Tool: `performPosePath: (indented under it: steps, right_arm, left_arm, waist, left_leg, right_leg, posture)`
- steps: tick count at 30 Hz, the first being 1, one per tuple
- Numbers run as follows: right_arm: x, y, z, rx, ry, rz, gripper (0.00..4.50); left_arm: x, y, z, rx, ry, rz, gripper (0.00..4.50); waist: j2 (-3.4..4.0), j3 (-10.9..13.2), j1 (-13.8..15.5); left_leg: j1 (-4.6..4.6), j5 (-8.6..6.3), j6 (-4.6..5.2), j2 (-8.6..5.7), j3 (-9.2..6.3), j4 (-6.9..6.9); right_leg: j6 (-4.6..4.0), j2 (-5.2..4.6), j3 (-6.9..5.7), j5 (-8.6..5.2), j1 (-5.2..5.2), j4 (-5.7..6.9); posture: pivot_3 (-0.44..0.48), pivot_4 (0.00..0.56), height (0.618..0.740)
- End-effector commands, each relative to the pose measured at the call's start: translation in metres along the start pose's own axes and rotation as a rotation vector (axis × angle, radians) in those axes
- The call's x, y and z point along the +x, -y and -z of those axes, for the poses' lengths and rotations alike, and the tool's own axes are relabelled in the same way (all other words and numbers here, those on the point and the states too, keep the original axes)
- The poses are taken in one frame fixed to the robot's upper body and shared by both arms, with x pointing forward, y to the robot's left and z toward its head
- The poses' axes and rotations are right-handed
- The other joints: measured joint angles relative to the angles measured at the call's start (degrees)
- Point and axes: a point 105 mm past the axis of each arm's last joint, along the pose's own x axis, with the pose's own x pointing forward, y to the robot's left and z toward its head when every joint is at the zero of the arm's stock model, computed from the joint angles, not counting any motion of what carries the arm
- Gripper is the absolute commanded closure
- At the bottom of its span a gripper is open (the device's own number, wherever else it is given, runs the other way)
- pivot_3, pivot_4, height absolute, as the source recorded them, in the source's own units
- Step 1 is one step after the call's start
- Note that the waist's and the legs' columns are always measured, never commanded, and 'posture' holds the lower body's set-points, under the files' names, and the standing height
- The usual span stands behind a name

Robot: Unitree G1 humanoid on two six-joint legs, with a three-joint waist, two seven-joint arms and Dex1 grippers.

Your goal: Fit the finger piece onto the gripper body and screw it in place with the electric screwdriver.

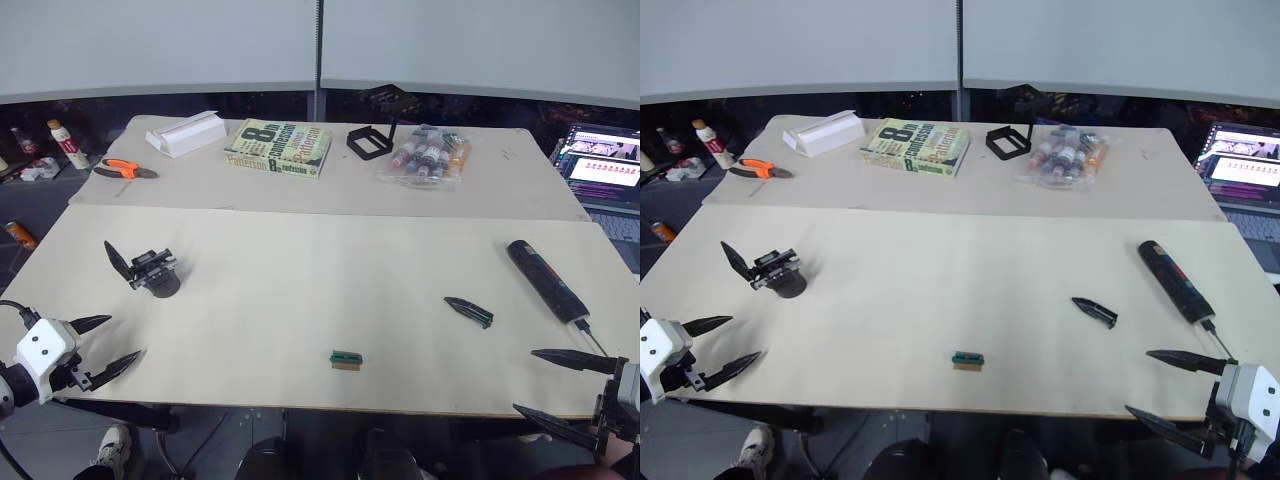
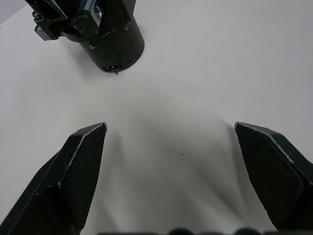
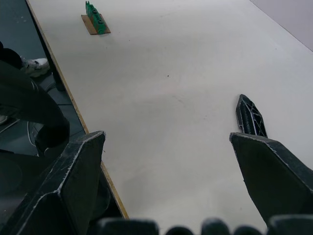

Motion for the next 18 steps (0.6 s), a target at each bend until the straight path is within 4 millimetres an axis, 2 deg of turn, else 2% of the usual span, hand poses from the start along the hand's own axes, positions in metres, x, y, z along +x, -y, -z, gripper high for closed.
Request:
performPosePath:
  steps: [1, 3, 5, 8, 11, 15, 18]
  right_arm:
    - [0.007, 0.004, -0.018, 0.003, 0.074, 0.017, 0.00]
    - [0.020, 0.004, -0.036, 0.042, 0.153, 0.022, 0.00]
    - [0.025, 0.001, -0.056, 0.049, 0.292, 0.010, 0.00]
    - [0.030, -0.002, -0.078, 0.059, 0.442, -0.002, 0.00]
    - [0.037, -0.007, -0.095, 0.048, 0.564, -0.021, 0.00]
    - [0.049, -0.017, -0.107, 0.014, 0.668, -0.070, 0.00]
    - [0.056, -0.019, -0.107, -0.001, 0.691, -0.092, 0.00]
  left_arm:
    - [-0.006, -0.005, -0.015, 0.009, 0.070, -0.069, 0.07]
    - [-0.010, -0.001, -0.023, -0.073, 0.135, -0.123, 0.07]
    - [-0.012, 0.006, -0.020, -0.173, 0.123, -0.143, 0.07]
    - [-0.018, 0.002, -0.023, -0.270, 0.175, -0.304, 0.07]
    - [-0.025, 0.005, -0.016, -0.325, 0.185, -0.452, 0.07]
    - [-0.036, 0.012, 0.002, -0.432, 0.167, -0.673, 0.07]
    - [-0.032, 0.024, 0.003, -0.467, 0.170, -0.730, 0.07]
  waist:
    - [0.00, 0.00, -0.01]
    - [0.01, -0.01, -0.39]
    - [-0.07, -0.04, -0.69]
    - [-0.11, -0.07, -0.63]
    - [-0.14, -0.08, -0.34]
    - [-0.21, -0.12, 0.00]
    - [-0.31, -0.19, 0.15]
  left_leg:
    - [0.00, 0.00, 0.00, 0.00, 0.00, 0.00]
    - [-0.02, 0.00, 0.01, 0.02, -0.01, 0.00]
    - [0.00, 0.02, 0.04, 0.09, -0.01, 0.01]
    - [0.04, 0.07, 0.04, 0.13, -0.03, 0.01]
    - [0.10, 0.06, 0.06, 0.10, -0.05, 0.02]
    - [0.44, -0.06, 0.07, 0.08, -0.05, 0.01]
    - [0.50, -0.14, 0.14, 0.06, -0.06, 0.02]
  right_leg:
    - [0.00, 0.00, 0.00, 0.00, 0.00, 0.00]
    - [-0.12, -0.07, 0.05, 0.07, -0.03, 0.00]
    - [-0.35, -0.19, 0.27, 0.22, -0.01, 0.01]
    - [-0.35, 0.00, 0.29, 0.21, 0.05, 0.00]
    - [-0.35, 0.06, 0.30, 0.21, 0.17, -0.03]
    - [-0.34, 0.10, 0.27, 0.21, 0.59, -0.15]
    - [-0.33, 0.09, 0.26, 0.20, 0.70, -0.19]
  posture:
    - [0.000, 0.150, 0.740]
    - [0.000, 0.150, 0.740]
    - [0.000, 0.150, 0.740]
    - [0.000, 0.150, 0.740]
    - [0.000, 0.150, 0.740]
    - [0.000, 0.150, 0.740]
    - [0.000, 0.150, 0.740]
